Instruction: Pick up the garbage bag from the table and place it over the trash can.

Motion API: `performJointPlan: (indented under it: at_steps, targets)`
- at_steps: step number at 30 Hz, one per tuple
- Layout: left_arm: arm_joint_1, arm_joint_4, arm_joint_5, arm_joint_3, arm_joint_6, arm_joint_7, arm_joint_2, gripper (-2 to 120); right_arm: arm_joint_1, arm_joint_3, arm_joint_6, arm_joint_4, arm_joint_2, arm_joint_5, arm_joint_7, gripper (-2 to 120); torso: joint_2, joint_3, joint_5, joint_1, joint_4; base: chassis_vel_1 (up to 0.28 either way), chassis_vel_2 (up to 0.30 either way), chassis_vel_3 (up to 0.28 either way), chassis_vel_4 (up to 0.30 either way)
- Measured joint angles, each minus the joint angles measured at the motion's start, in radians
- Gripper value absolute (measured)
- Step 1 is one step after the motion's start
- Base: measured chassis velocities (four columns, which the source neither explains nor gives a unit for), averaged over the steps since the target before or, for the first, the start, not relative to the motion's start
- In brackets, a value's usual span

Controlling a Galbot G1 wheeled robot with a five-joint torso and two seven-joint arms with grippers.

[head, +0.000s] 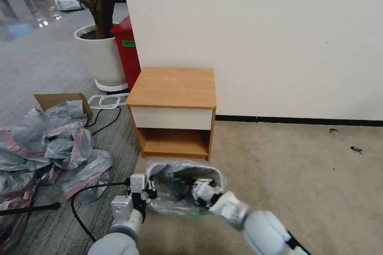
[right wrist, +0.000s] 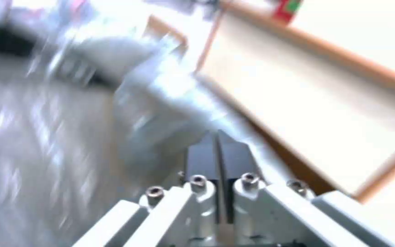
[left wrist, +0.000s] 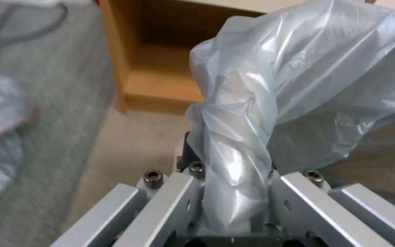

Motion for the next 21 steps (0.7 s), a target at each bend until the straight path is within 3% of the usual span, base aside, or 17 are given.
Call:
performJointPlan:
  at_steps: [3,5,7,9,13,17,19,21]
  targets:
    - [-0.006,-0.004,-0.073,-0.008,0.025,-0.014,0.001,3,-0.037,0.062,0.021,0.038,0.022,0.058,0.003,11,0.0,0.0,0.0003,0.0,0.0,0.0,0.0,0.0,0.0]
    - [-0.017,-0.009,-0.237,-0.016,0.073,-0.047,0.006,3,-0.086,0.158,0.048,0.071,0.075,0.189,0.048,24,0.0,0.0,-0.0001,0.0,-0.0001,0.0,0.0,0.0,0.0]
    - [-0.021,-0.009,-0.267,-0.019,0.083,-0.053,0.008,3,-0.092,0.169,0.051,0.073,0.084,0.215,0.058,25,0.0,0.0,0.0001,0.0,-0.0002,0.0,0.0,0.0,0.0]
    - [-0.033,-0.004,-0.348,-0.025,0.111,-0.067,0.019,3,-0.115,0.21,0.071,0.069,0.114,0.312,0.084,37,0.0,0.0,0.0003,0.0,0.0,0.0,0.0,0.0,0.0]
    - [-0.046,0.014,-0.396,-0.029,0.133,-0.071,0.028,3,-0.139,0.237,0.101,0.054,0.139,0.368,0.088,46,0.0,0.0,0.0001,0.0,-0.0002,0.0,0.0,0.0,0.0]
    - [-0.067,0.073,-0.436,-0.032,0.183,-0.073,0.046,3,-0.172,0.263,0.223,0.013,0.188,0.389,0.016,67,0.0,0.0,0.0001,0.0,-0.0001,0.0,0.0,0.0,0.0]
    - [-0.069,0.084,-0.44,-0.031,0.186,-0.071,0.049,3,-0.172,0.264,0.236,0.009,0.194,0.388,0.002,70,0.0,0.0,0.0,0.0,0.0,0.0,0.0,0.0,0.0]
    - [-0.071,0.104,-0.452,-0.03,0.194,-0.067,0.052,3,-0.167,0.263,0.249,0.003,0.204,0.386,-0.013,82,0.0,0.0,0.0001,0.0,0.0,0.0,0.0,0.0,0.0]
